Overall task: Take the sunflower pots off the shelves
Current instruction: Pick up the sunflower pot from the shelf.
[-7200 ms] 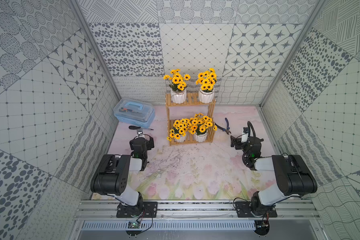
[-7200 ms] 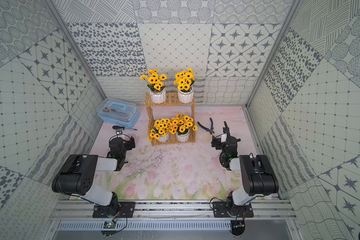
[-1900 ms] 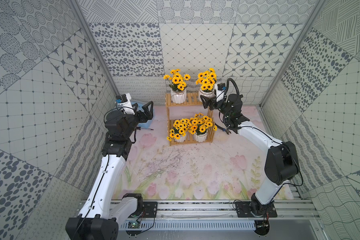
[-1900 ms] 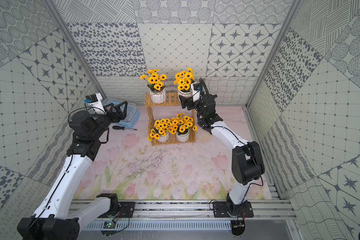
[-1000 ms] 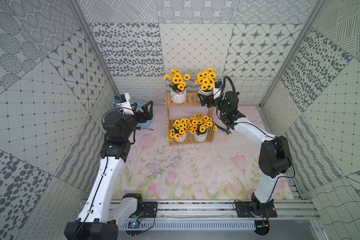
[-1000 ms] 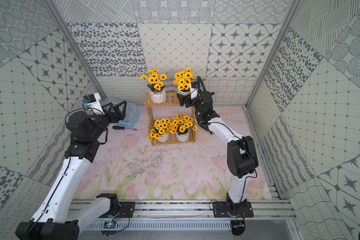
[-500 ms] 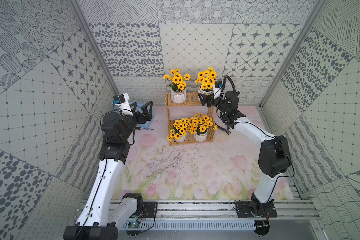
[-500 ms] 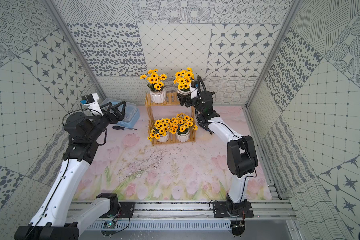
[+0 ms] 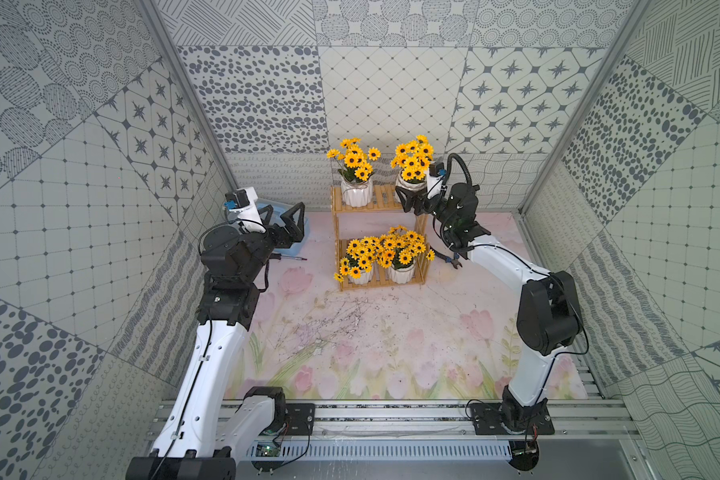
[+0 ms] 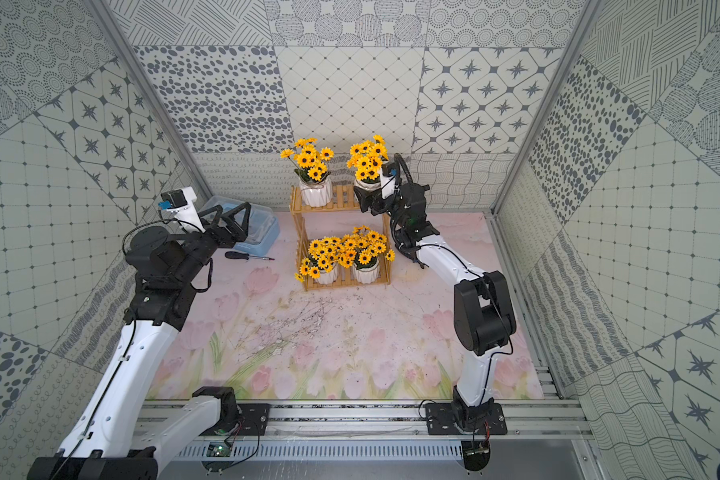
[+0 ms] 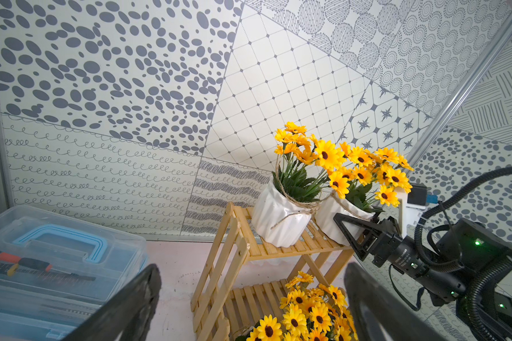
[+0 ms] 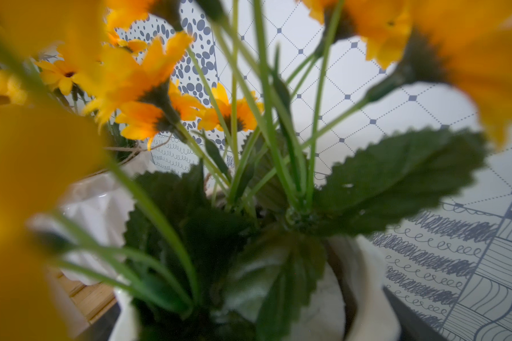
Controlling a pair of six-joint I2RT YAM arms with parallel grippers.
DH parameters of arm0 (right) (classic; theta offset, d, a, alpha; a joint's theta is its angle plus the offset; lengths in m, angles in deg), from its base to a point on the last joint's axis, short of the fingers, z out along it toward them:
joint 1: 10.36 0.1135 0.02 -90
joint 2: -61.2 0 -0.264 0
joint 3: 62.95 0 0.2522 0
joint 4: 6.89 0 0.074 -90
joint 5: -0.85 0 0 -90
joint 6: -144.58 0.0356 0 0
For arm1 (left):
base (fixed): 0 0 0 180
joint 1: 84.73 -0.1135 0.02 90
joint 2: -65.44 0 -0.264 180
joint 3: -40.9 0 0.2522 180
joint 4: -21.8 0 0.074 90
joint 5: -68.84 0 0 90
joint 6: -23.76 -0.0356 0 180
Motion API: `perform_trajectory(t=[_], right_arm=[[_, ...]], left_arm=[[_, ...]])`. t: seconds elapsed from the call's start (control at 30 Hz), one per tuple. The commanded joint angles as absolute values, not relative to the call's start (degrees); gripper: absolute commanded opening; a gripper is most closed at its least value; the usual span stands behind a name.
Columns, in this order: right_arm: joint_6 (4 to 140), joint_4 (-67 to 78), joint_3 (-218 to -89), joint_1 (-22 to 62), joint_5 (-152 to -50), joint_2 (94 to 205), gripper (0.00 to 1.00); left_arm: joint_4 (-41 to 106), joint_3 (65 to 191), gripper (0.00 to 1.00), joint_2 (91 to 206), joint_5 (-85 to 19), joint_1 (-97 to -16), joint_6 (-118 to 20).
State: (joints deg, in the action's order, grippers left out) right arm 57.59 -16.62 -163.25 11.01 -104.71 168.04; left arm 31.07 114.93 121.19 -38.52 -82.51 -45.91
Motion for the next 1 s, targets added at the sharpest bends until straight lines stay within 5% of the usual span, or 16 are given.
perform_trajectory(t=[0.0, 0.97], right_arm=[[58.0, -19.2, -162.2, 11.6, -107.2, 166.6, 0.03], [56.6, -20.7, -157.2, 13.3, -107.1, 155.2, 0.00]], left_arm=[[29.3, 114.7, 0.97, 120.8, -39.3, -82.6, -46.8], [28.7, 114.3, 0.97, 120.8, -39.7, -82.6, -46.7]])
